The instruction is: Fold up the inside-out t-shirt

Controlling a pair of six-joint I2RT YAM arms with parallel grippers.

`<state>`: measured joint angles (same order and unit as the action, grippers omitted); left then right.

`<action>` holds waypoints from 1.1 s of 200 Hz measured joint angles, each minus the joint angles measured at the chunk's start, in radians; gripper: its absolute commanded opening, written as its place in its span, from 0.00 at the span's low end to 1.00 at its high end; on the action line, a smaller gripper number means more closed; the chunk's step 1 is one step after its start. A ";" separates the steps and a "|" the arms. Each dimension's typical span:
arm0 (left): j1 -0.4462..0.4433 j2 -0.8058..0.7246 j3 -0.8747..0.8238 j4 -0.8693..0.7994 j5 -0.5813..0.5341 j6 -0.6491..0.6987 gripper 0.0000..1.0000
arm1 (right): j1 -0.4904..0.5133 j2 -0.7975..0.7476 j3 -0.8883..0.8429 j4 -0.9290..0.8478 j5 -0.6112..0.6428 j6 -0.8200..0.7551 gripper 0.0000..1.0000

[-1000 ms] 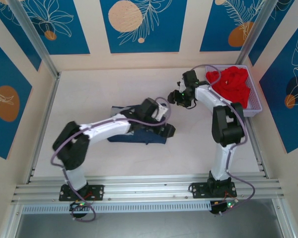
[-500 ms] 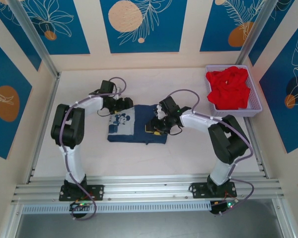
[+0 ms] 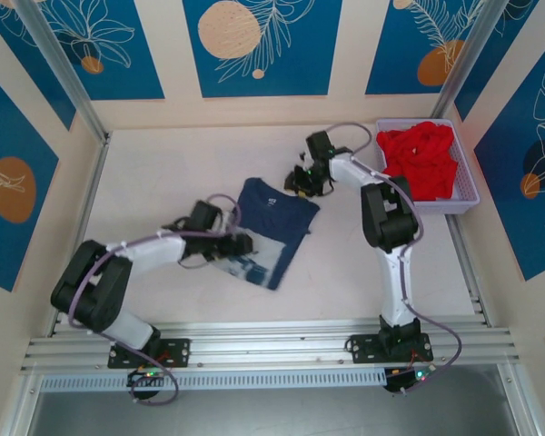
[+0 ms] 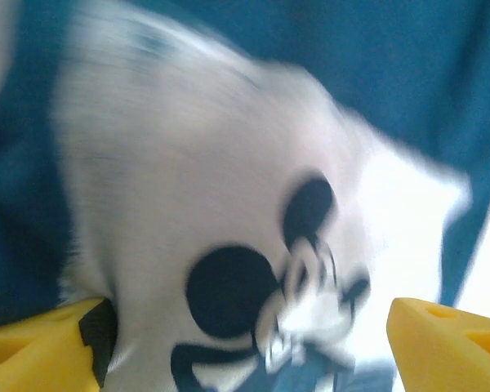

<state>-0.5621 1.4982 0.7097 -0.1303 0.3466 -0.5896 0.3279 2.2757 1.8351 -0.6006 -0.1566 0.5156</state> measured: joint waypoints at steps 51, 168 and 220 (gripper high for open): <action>-0.012 -0.116 0.056 0.010 -0.013 -0.003 0.86 | 0.043 -0.135 0.011 -0.007 -0.002 -0.144 0.58; 0.230 0.444 0.573 -0.212 -0.033 0.208 0.85 | -0.063 -0.225 -0.303 -0.006 0.053 -0.204 0.73; 0.182 0.494 0.607 -0.220 -0.009 0.233 0.79 | -0.029 -0.155 -0.272 -0.021 0.047 -0.221 0.67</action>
<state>-0.3805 1.9919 1.3167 -0.3504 0.3378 -0.3561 0.2985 2.1204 1.5635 -0.6220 -0.1101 0.2943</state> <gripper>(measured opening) 0.806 0.684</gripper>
